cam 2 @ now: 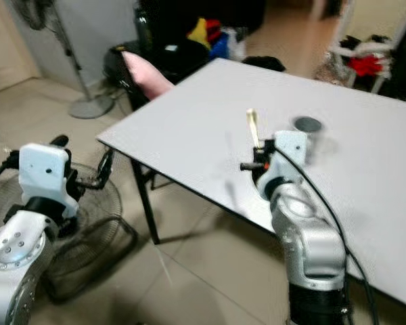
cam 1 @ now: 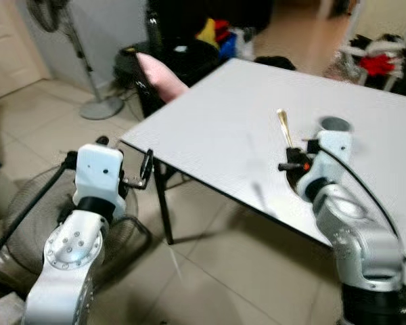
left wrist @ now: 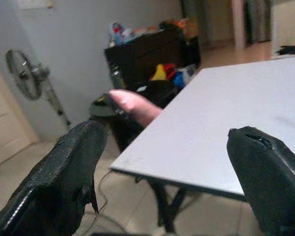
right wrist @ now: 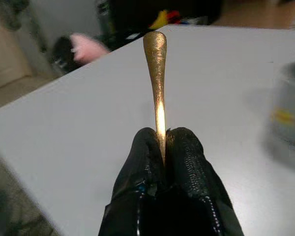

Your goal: Setting the table

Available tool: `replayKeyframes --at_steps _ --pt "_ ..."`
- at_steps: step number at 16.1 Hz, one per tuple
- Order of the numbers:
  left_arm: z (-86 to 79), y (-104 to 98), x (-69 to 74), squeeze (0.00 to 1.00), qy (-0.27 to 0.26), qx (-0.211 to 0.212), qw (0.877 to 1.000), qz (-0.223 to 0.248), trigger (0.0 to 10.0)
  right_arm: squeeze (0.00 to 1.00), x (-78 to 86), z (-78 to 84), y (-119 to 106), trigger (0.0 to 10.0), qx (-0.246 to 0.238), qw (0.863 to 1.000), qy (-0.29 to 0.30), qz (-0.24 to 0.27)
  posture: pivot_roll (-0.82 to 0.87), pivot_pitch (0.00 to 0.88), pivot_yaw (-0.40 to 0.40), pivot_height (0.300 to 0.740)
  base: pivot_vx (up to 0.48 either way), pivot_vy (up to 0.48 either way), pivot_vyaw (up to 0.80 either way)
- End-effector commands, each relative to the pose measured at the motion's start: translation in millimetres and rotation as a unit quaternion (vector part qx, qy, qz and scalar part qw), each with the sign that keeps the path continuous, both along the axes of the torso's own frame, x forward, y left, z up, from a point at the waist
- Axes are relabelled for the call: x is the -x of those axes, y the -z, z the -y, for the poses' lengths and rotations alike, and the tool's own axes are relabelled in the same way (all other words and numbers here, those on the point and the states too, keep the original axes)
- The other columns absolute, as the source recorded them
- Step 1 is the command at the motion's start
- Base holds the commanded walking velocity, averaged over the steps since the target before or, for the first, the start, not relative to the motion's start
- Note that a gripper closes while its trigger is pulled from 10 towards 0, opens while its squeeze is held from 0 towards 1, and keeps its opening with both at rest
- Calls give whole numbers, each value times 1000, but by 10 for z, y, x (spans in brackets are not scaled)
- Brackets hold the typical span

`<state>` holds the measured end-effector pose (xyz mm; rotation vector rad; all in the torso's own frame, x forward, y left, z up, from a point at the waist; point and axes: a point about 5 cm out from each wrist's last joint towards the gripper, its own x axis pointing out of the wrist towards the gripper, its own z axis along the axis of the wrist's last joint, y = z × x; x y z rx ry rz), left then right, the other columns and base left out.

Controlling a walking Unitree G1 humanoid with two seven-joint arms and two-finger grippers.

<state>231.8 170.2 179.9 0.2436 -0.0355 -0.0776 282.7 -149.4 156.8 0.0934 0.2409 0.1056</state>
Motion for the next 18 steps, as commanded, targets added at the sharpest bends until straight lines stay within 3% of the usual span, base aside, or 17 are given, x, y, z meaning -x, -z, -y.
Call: replayKeyframes --at_steps 1,7,12,18 --pt "6 24 -15 0 3 1 1000 -4 10000 0 0 16 -14 10000 3 1000 3 4 -81 0 54 740 315 0 0" --pt "-1 37 -58 0 5 1 1000 -4 10000 0 -20 0 2 10000 -4 1000 8 1 -81 0 61 740 314 0 0" --pt "-100 145 -40 0 -39 52 998 -12 10000 0 2 -1 57 10000 15 1000 -3 0 -81 0 50 740 313 0 0" --pt "-103 189 -64 0 -34 43 998 -16 10000 0 52 2 128 10000 24 1000 -8 -13 -96 0 61 740 314 0 0"
